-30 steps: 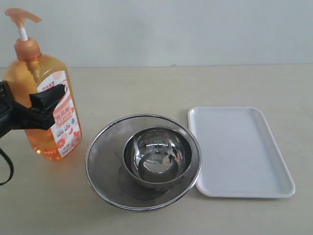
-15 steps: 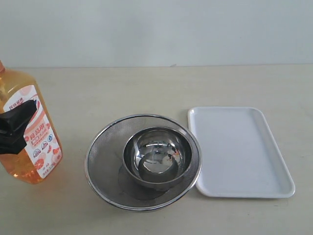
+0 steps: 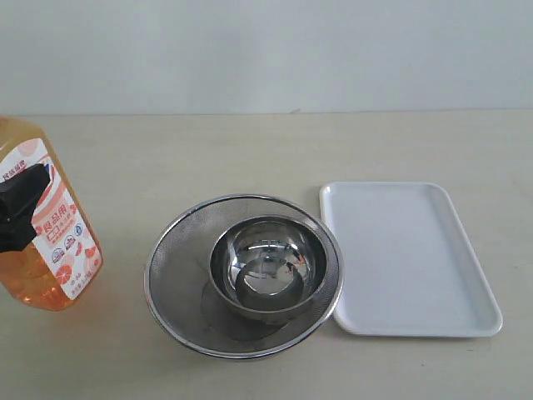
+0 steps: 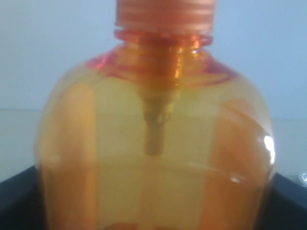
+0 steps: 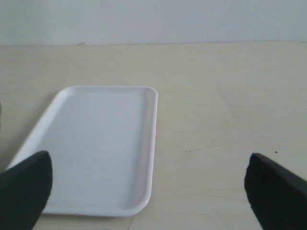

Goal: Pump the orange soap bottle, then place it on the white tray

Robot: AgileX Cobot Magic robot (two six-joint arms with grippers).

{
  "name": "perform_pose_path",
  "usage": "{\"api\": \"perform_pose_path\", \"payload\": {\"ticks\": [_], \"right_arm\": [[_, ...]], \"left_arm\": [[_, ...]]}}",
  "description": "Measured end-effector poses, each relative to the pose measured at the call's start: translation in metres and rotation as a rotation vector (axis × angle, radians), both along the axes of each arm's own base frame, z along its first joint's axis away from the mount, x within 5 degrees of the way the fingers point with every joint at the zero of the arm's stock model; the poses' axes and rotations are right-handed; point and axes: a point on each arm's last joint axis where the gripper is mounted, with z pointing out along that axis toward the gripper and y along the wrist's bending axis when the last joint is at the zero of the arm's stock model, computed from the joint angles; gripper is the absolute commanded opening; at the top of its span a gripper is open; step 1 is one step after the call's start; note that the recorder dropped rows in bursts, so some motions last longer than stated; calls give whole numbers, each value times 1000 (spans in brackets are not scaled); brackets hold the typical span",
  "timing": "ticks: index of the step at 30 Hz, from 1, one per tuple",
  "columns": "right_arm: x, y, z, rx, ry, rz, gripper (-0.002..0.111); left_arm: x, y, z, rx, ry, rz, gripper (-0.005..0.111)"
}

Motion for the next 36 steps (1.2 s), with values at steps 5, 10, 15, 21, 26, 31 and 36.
{"api": "perform_pose_path", "payload": {"ticks": [5, 10, 15, 21, 26, 31, 36], "right_arm": [[0, 0, 0, 0, 0, 0, 105], [0, 0, 0, 0, 0, 0, 105], [0, 0, 0, 0, 0, 0, 105], [0, 0, 0, 0, 0, 0, 105], [0, 0, 0, 0, 0, 0, 105], [0, 0, 0, 0, 0, 0, 105], [0, 0, 0, 0, 0, 0, 105]], "left_arm": [[5, 0, 4, -11, -17, 5, 5], [6, 0, 5, -46, -18, 6, 5], [6, -1, 3, -50, -5, -8, 5], [19, -6, -23, 26, 113, -54, 5], [31, -12, -27, 46, 90, -110, 5], [31, -12, -28, 55, 87, -111, 5], [31, -12, -28, 55, 87, -111, 5]]}}
